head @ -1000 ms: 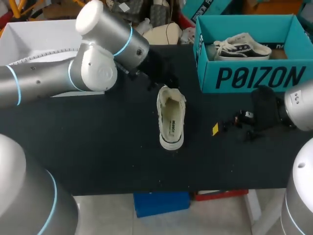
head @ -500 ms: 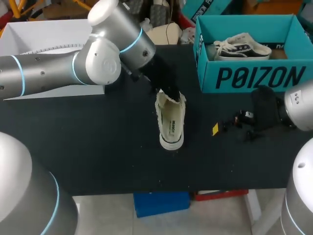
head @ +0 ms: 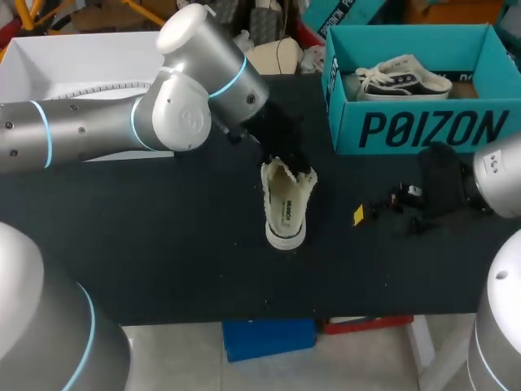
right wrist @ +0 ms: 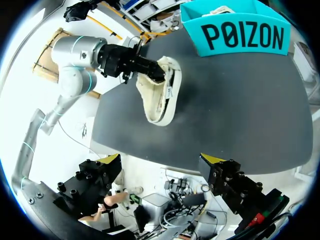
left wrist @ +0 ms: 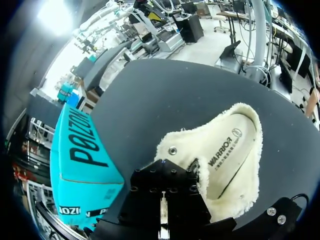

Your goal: Take the shoe out of the shoebox, open the shoe tongue, remove and reinsert the insole, then place the shoe into the shoebox

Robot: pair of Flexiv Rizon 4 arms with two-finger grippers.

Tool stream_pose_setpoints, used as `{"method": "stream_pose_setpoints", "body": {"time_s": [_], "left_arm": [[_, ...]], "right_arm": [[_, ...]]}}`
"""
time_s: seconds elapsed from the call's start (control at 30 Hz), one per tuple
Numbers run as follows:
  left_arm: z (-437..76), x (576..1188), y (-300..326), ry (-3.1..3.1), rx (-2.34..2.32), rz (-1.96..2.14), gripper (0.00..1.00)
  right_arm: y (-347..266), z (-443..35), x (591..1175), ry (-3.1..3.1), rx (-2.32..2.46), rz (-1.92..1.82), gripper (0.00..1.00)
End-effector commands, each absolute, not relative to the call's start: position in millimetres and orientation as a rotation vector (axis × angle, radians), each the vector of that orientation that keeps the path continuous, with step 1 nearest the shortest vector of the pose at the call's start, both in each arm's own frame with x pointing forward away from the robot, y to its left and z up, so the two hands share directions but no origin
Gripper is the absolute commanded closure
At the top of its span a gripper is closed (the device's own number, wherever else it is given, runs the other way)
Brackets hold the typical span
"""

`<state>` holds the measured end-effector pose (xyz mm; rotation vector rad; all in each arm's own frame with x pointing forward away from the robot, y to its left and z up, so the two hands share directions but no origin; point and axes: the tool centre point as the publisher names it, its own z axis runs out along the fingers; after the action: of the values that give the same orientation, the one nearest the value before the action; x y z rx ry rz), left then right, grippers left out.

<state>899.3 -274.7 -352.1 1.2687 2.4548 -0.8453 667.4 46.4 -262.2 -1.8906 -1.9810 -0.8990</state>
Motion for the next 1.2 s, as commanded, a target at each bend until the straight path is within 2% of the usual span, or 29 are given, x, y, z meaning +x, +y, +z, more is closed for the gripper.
{"method": "stream_pose_setpoints", "body": {"time_s": [0.03, 0.2, 0.47, 1.03, 1.2], "left_arm": [[-333, 907, -266, 2.411, 1.229, -0.825, 1.0], [-300, 924, -237, 2.347, 1.165, -0.755, 1.0], [-304, 931, -198, 2.391, 1.127, -0.643, 1.0], [-362, 878, -222, 2.486, 1.314, -0.675, 1.0], [-355, 874, -221, 2.482, 1.329, -0.691, 1.0]], "right_arm": [[48, -263, 668, -1.982, -1.893, -0.898, 0.0], [48, -263, 668, -1.982, -1.893, -0.898, 0.0], [48, -263, 668, -1.982, -1.893, -0.898, 0.0], [48, -263, 668, -1.982, -1.893, -0.898, 0.0], [48, -263, 668, -1.982, -1.893, -0.898, 0.0]]}}
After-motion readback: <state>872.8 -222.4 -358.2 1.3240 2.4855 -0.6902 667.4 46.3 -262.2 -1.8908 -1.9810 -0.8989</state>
